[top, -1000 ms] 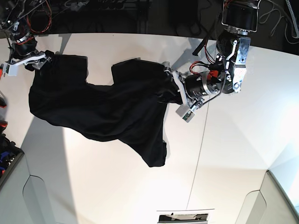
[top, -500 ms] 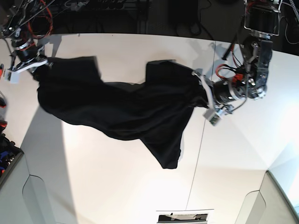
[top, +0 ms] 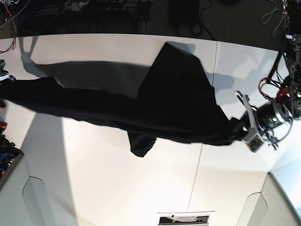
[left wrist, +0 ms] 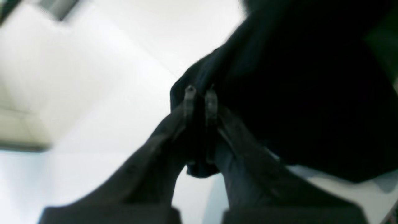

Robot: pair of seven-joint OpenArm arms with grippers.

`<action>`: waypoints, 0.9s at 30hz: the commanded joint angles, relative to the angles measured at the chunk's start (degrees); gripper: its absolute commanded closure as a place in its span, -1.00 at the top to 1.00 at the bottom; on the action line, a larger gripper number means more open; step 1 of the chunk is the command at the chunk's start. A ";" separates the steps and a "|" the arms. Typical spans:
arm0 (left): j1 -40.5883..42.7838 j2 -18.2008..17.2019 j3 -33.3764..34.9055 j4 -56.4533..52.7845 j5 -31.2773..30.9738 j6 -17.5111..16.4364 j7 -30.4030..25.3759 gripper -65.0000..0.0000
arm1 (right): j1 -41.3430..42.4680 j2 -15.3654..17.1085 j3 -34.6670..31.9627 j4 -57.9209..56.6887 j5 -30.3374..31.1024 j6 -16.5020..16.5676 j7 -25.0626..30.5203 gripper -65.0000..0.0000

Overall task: Layout the t-shirt on the table in an organized manner, then fold the t-shirt properly
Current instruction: 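Lift the shirt with the left gripper and swing it across the table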

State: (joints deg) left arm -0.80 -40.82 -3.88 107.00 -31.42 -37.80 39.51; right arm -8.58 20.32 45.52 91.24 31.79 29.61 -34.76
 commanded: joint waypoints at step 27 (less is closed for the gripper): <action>-19.82 -4.46 -7.82 15.63 -2.49 7.98 -3.74 -1.00 | 0.46 -11.67 -1.53 0.90 8.04 1.09 -4.68 -0.26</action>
State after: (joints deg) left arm -19.29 -44.12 -11.14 122.10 -33.91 -30.30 37.54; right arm -8.71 7.73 43.75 91.22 38.72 30.28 -40.91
